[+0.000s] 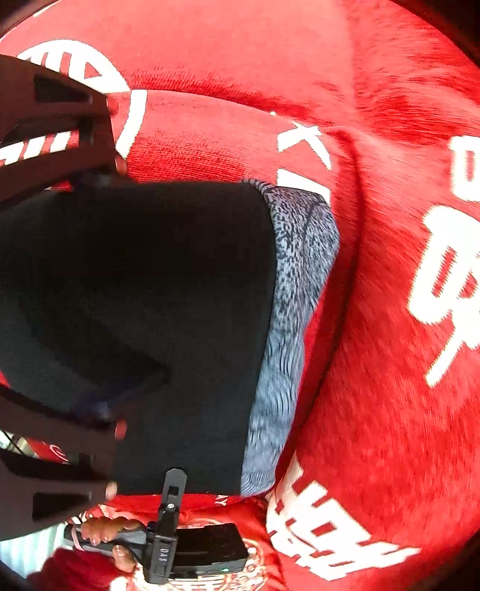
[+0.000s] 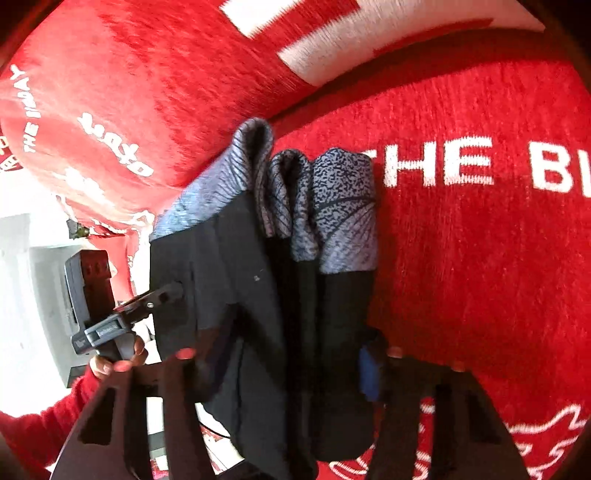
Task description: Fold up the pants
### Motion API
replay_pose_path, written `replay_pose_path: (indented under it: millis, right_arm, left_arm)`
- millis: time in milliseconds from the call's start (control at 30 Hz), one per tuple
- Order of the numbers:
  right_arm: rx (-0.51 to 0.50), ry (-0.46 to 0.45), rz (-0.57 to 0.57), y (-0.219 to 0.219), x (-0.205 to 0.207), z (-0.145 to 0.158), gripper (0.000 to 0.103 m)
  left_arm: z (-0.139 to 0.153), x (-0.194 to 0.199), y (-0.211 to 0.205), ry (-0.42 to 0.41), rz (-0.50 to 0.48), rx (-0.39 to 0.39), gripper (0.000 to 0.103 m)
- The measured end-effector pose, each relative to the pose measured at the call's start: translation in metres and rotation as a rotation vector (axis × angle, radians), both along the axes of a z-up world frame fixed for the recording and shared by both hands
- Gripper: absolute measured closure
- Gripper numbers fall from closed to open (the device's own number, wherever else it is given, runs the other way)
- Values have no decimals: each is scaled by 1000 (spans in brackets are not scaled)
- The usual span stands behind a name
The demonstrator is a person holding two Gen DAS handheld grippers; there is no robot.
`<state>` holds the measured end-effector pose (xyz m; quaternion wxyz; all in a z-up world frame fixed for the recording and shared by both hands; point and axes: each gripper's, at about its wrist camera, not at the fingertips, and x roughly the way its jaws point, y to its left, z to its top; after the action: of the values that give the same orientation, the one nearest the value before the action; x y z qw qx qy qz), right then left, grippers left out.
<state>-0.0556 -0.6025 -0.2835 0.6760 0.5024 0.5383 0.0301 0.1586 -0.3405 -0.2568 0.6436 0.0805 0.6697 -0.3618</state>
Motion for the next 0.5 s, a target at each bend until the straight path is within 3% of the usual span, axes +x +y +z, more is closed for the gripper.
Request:
replay_pose_path:
  millis: [100,500]
  right_arm:
    - [15,-16,-25,4,-4,12,59]
    - [86,-24,-12,55,-39,48,62]
  left_arm:
    - [14,-5,4,-12,12,-8,41]
    - [51,-54,56,2,29,27,42]
